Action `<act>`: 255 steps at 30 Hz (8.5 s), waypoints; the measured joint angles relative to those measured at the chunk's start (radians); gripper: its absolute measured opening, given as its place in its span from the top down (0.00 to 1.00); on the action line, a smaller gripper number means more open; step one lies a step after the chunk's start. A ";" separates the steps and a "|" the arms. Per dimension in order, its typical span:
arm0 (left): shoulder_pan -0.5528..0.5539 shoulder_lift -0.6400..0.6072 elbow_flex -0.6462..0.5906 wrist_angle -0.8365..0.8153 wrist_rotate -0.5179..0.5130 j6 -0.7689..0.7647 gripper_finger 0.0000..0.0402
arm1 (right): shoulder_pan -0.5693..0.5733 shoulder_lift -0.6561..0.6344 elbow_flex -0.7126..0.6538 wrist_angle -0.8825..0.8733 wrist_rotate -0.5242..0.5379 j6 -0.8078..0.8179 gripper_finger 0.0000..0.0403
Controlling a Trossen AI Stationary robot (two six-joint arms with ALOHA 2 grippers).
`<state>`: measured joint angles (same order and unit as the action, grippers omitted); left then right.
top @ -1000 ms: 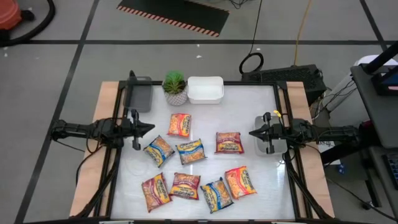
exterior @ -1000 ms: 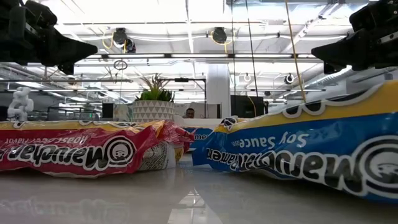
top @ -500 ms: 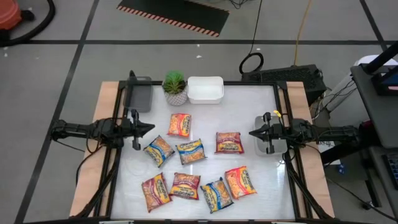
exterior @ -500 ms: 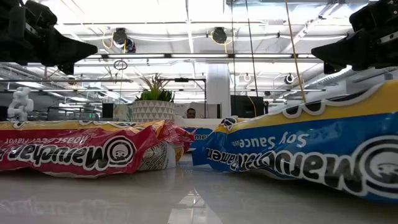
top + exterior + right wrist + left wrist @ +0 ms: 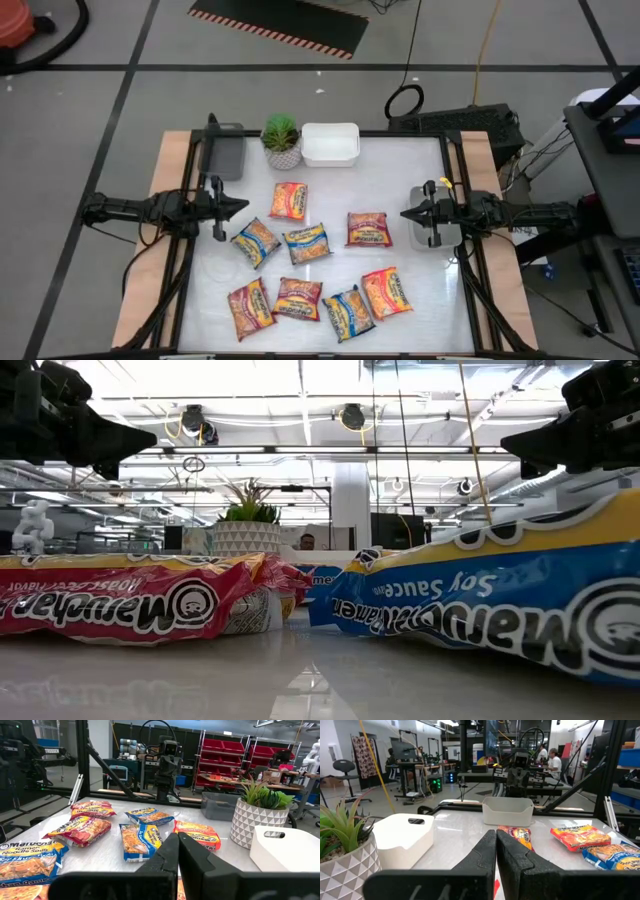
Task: Sort Maruchan noodles
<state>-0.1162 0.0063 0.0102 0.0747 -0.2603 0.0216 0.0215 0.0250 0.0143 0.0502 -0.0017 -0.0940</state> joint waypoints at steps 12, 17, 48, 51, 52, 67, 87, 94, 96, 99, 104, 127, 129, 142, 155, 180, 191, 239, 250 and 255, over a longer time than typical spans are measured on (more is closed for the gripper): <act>0.000 0.000 0.000 0.000 0.000 0.000 0.95 | 0.000 0.000 0.000 0.001 0.000 0.000 1.00; 0.000 0.000 0.000 0.000 0.000 0.000 0.95 | 0.000 0.002 0.000 0.025 0.000 0.107 1.00; 0.000 0.000 0.000 0.000 0.000 0.000 0.95 | 0.042 0.904 0.969 -0.566 0.188 0.222 1.00; 0.000 0.000 0.000 0.000 0.000 0.000 0.95 | 0.089 0.998 1.066 -0.693 0.302 0.275 1.00; 0.000 0.000 0.000 0.000 0.000 0.000 0.95 | 0.106 1.028 1.091 -0.724 0.323 0.292 1.00; 0.000 0.000 0.000 0.000 0.000 0.000 0.95 | 0.274 1.238 1.223 -1.093 0.337 0.630 0.90; 0.000 0.000 0.000 0.001 0.000 0.022 0.95 | 0.396 1.411 1.105 -1.091 0.261 0.761 0.55; 0.000 0.000 0.000 0.002 0.000 0.049 0.95 | 0.396 1.414 0.994 -0.958 0.227 0.763 0.50; 0.000 0.000 0.000 0.003 0.000 0.051 0.95 | 0.395 1.414 0.968 -0.941 0.228 0.762 0.48; 0.000 0.000 0.000 0.004 0.000 0.052 0.95 | 0.389 1.413 0.920 -0.891 0.229 0.746 0.47; 0.000 0.000 0.000 0.004 0.000 0.053 0.95 | 0.368 1.413 0.829 -0.781 0.220 0.740 0.48; 0.000 0.000 0.000 0.005 0.000 0.128 0.95 | 0.287 1.409 0.628 -0.475 0.206 0.735 0.48; 0.000 0.000 0.000 0.005 -0.001 0.143 0.95 | 0.285 1.410 0.626 -0.471 0.206 0.735 0.50; 0.000 0.000 0.000 0.005 0.000 0.159 0.95 | 0.285 1.409 0.623 -0.404 0.210 0.709 0.94; 0.000 0.000 0.000 0.005 -0.082 0.232 0.95 | 0.294 1.371 0.637 -0.401 0.382 0.601 1.00; 0.000 0.000 0.000 0.005 -0.081 0.050 0.95 | 0.294 1.258 0.802 -0.056 0.820 -0.144 1.00; -0.040 0.000 0.000 0.009 -0.034 -0.054 0.88 | 0.302 1.258 0.801 0.114 0.739 -0.321 1.00; -0.187 1.370 0.463 0.898 0.245 -0.181 0.25 | 0.372 1.289 0.801 0.725 0.210 -0.508 1.00; -0.173 1.594 0.655 0.895 0.311 -0.177 0.01 | 0.400 1.289 0.801 0.684 0.229 -0.494 1.00; -0.174 1.681 0.754 0.896 0.358 -0.174 0.01 | 0.401 1.289 0.801 0.639 0.266 -0.467 1.00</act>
<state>-0.2902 1.6876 0.7637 0.9709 0.0978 -0.1520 0.4224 1.3140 0.8158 0.6896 0.2641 -0.5613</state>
